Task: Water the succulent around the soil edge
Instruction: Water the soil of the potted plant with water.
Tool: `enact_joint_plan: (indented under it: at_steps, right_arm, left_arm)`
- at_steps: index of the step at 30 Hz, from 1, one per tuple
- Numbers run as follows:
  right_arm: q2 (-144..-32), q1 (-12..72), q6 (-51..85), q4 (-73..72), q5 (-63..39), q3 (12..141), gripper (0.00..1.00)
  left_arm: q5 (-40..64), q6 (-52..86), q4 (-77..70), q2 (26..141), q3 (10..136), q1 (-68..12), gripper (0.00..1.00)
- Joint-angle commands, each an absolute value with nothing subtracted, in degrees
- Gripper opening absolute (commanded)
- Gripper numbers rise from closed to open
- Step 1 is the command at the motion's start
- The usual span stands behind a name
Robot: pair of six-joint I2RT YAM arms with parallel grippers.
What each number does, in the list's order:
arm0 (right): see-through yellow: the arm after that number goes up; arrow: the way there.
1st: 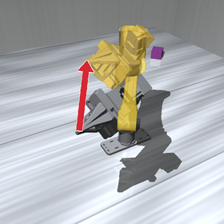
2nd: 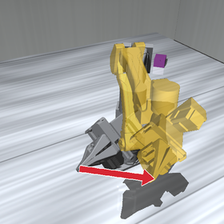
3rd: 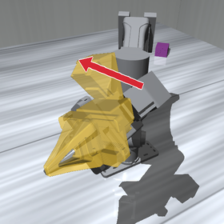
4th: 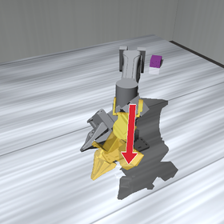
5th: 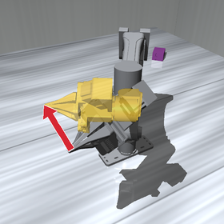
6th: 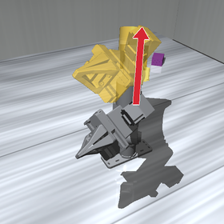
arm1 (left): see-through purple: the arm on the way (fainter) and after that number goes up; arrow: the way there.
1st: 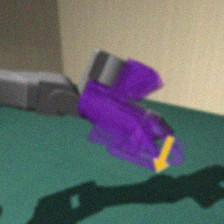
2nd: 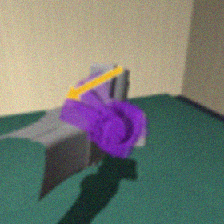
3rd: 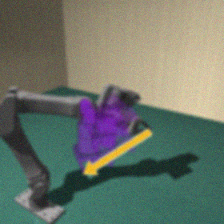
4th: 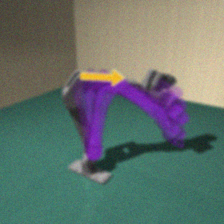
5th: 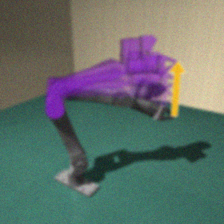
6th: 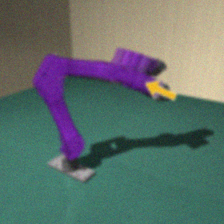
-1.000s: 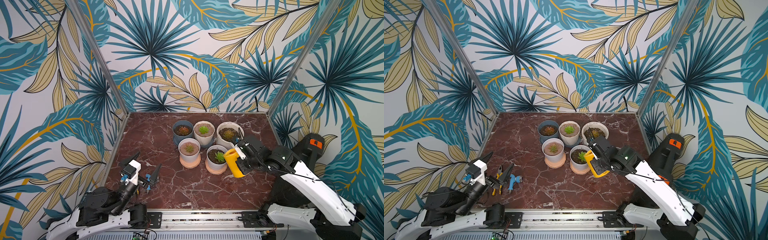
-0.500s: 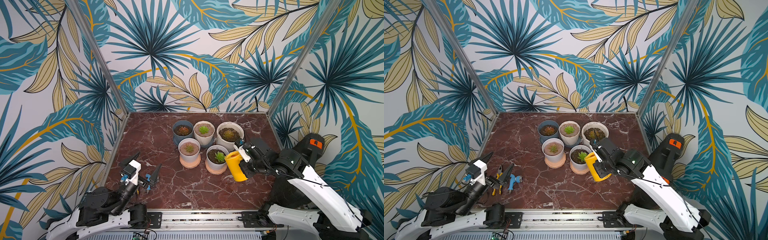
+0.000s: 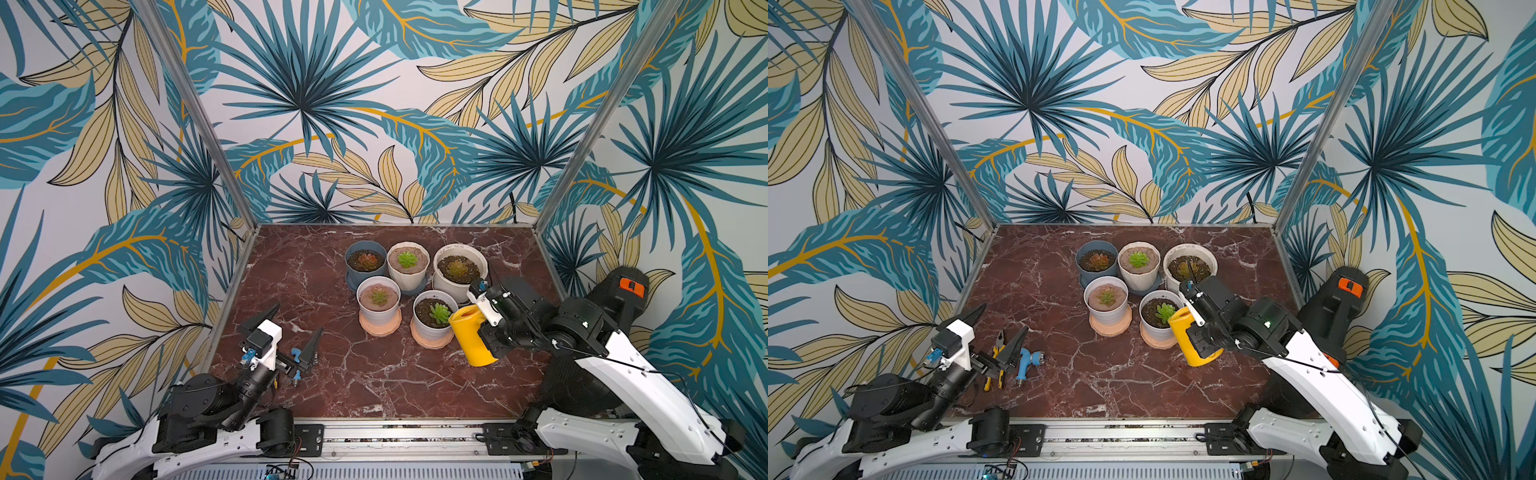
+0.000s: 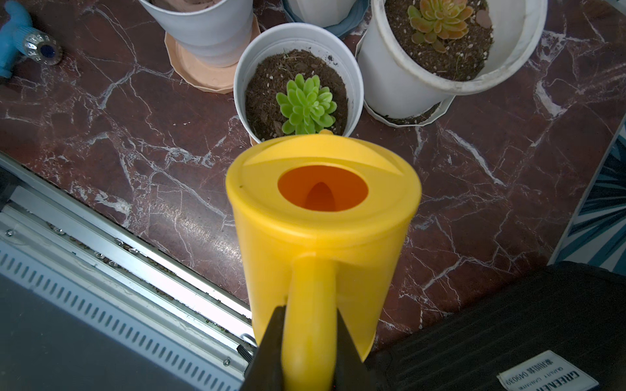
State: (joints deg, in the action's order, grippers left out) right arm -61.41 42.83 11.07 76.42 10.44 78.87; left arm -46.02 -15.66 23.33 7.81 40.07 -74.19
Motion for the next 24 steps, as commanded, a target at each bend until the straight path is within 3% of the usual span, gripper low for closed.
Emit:
enact_joint_plan:
  at_steps: [1,24]
  right_arm:
    - [-60.37,42.66,11.91,77.03,8.39,80.03,0.00]
    - [-61.18,42.76,11.93,75.26,4.43,78.90,0.00]
  left_arm:
    - [-45.59,-15.69,22.81,8.32,39.47,-74.00,1.00]
    - [-45.52,-15.57,22.76,8.34,39.53,-73.93,1.00]
